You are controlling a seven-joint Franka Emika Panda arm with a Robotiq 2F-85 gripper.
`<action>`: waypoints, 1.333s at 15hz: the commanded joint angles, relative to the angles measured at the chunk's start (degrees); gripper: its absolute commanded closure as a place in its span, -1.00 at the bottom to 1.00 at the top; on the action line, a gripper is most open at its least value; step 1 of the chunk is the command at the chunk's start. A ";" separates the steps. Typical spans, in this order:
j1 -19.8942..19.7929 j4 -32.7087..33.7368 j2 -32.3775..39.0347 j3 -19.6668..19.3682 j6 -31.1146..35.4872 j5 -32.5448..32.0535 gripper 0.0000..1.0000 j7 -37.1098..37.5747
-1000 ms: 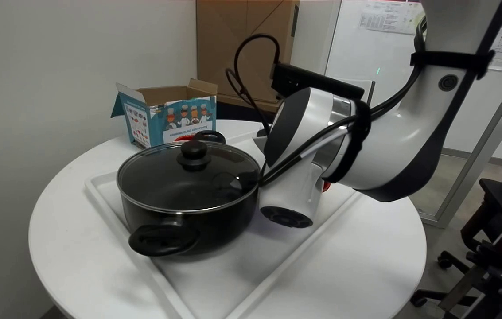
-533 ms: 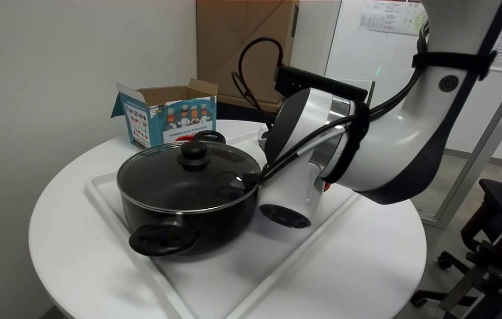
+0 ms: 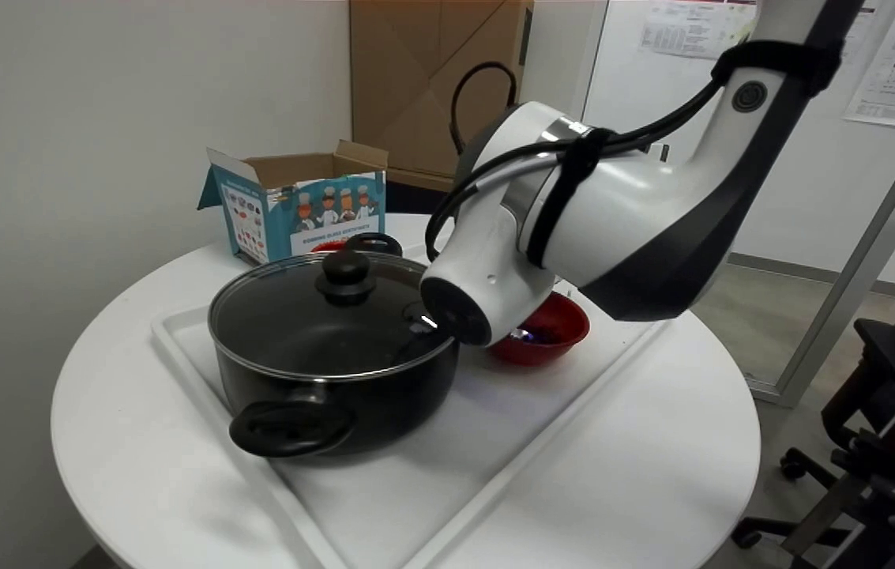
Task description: Pour some contents of the jug into the red bowl
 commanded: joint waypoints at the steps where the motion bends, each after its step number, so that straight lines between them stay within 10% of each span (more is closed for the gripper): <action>1: -1.63 2.38 -1.53 1.20 2.37 6.52 0.76 -2.84; 20: -10.67 11.18 -13.38 0.64 20.69 47.17 0.76 -12.82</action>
